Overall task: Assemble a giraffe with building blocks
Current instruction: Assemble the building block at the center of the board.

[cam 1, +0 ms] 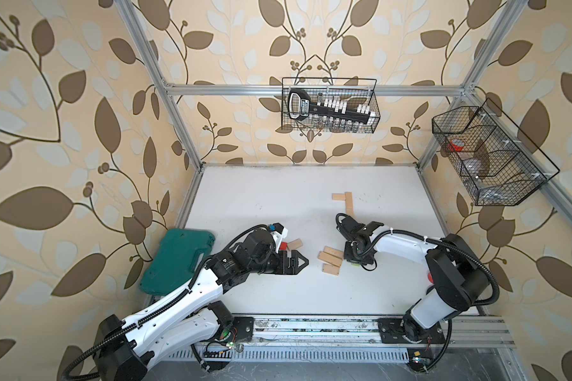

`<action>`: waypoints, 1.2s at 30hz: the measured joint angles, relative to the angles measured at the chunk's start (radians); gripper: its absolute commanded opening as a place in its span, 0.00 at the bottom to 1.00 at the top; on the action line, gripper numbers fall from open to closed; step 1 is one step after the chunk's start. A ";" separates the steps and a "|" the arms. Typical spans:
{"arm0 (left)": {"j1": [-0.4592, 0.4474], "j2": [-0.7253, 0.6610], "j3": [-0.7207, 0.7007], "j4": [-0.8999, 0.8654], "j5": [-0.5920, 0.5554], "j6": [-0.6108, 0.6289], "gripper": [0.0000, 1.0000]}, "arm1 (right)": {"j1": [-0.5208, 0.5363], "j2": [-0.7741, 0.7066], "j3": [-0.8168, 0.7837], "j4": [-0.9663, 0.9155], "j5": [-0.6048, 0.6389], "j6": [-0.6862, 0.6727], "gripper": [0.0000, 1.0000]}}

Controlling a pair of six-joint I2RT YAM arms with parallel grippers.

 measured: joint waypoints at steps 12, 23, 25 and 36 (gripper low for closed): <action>0.000 0.003 0.000 -0.001 -0.007 0.013 0.99 | -0.002 0.033 0.037 -0.013 0.000 -0.021 0.24; 0.000 0.009 0.000 0.000 -0.022 0.014 0.99 | -0.002 0.040 0.044 -0.013 0.000 -0.023 0.33; 0.000 0.009 0.000 0.000 -0.023 0.014 0.99 | -0.002 0.043 0.047 -0.013 0.000 -0.023 0.33; 0.000 0.009 0.000 -0.001 -0.026 0.015 0.99 | -0.011 0.045 0.050 -0.013 0.000 -0.023 0.34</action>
